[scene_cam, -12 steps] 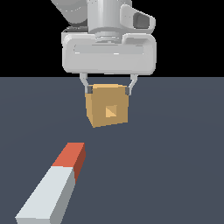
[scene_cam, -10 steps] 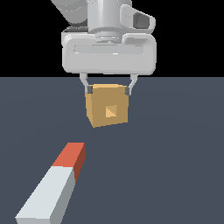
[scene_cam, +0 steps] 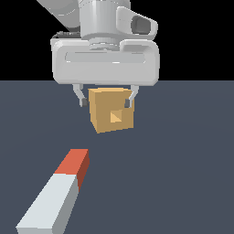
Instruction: Insert the peg into the horizontal hole in a box.
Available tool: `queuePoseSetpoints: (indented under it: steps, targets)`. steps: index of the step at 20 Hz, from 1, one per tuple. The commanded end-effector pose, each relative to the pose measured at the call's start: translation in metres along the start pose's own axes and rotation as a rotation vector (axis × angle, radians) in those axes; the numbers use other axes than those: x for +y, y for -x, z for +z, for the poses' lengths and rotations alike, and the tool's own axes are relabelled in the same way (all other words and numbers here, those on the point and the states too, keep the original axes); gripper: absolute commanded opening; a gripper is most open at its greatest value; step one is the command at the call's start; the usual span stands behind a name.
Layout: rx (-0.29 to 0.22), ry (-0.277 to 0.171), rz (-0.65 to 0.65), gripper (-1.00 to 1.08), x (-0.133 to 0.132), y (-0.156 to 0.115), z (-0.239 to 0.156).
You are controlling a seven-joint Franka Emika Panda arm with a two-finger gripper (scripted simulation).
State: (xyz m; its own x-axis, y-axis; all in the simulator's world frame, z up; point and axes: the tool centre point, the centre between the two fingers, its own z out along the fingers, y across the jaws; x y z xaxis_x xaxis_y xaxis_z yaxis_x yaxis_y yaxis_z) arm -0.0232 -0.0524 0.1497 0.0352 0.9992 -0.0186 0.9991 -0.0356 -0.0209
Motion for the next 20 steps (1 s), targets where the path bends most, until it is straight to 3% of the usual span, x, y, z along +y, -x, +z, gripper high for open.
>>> queuePoseSetpoints:
  steps: [1,12,20]
  targets:
    - [0.002,0.002,0.001,1.0,-0.008,0.016,0.009]
    - [0.012,0.016,0.0,1.0,-0.05,0.103,0.062]
    - [0.017,0.021,-0.002,1.0,-0.064,0.135,0.082]
